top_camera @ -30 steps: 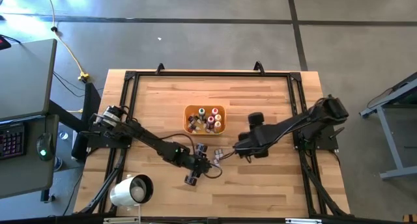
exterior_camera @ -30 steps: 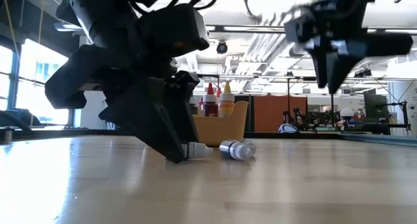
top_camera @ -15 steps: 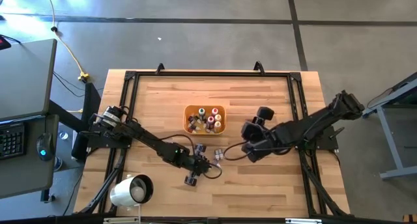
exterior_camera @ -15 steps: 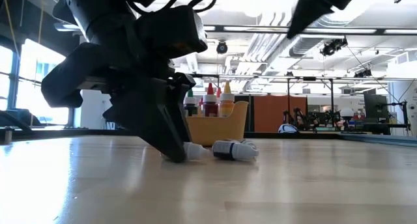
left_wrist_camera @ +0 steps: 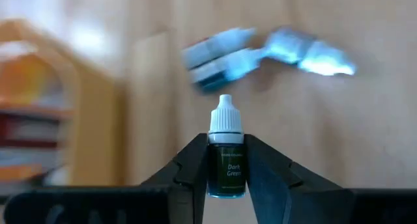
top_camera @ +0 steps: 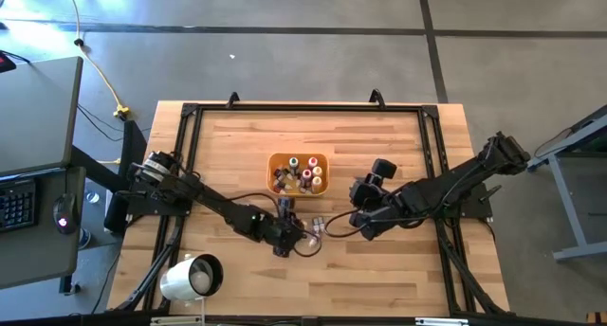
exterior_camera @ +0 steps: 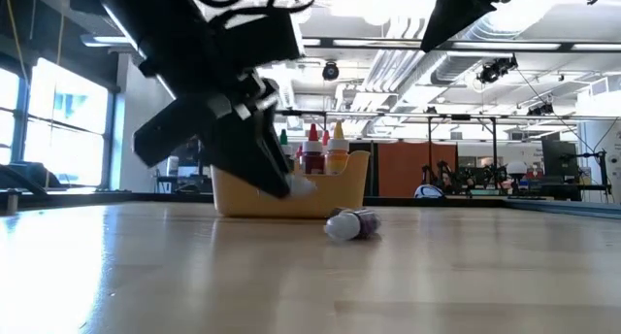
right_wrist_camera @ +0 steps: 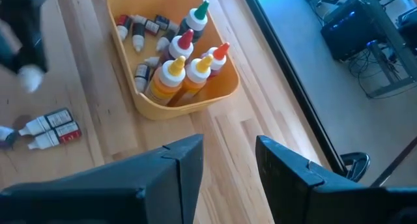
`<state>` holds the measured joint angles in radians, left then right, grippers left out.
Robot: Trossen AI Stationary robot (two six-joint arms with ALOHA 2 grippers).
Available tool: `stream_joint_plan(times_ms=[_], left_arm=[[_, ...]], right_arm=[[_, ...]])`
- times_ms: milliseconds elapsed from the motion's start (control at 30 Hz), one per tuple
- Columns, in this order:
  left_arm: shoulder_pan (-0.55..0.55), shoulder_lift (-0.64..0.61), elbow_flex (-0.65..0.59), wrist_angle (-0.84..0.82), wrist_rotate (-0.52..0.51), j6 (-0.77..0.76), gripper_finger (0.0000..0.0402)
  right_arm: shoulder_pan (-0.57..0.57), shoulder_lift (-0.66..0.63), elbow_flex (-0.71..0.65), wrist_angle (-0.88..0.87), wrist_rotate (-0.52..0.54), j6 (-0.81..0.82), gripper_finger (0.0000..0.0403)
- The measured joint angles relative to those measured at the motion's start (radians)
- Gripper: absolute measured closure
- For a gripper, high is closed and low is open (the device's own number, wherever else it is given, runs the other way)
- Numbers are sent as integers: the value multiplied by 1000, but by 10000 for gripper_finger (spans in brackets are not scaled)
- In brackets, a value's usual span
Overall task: Pick & Place food coloring
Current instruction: Put the small green food coloring bottle into the yellow bin, then put the small red food coloring bottle into the yellow bin
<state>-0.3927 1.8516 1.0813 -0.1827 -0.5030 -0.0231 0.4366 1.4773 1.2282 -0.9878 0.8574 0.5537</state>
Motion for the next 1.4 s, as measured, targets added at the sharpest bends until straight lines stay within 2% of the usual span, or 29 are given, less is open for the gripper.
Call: stream_joint_plan(times_ms=[133, 300, 367, 467, 600, 767, 967, 1067, 1167, 1267, 1400], left_arm=[[0, -56, 0, -106, -147, -6, 318], [1, -100, 0, -169, -428, -5, 318], [13, -100, 0, -175, -473, 28, 318], [44, -100, 0, -207, -428, 52, 317], [124, -99, 0, -237, -333, 3, 301], [210, -99, 0, -244, -313, -44, 265], [244, -99, 0, -215, -99, -99, 244], [230, -99, 12, -197, -35, -116, 244], [203, -98, 76, -222, -11, -114, 243], [174, -98, 147, -295, -8, -113, 243], [136, -98, 243, -412, -9, -114, 243]], right_arm=[[2, 0, 0, 2, 0, -1, 269], [2, 0, 0, 3, 0, -2, 269], [2, 0, 0, 6, 0, -3, 269], [2, 0, 0, 11, -8, 0, 269], [2, 0, 0, 13, -36, 5, 269], [2, 0, 0, 20, -82, 25, 269], [3, 0, -5, 64, -169, 25, 269], [3, 0, -67, 188, -168, -48, 269], [-5, 2, -167, 385, -195, -223, 269], [-27, 2, -271, 598, -280, -391, 269], [-64, 2, -378, 834, -383, -532, 269]])
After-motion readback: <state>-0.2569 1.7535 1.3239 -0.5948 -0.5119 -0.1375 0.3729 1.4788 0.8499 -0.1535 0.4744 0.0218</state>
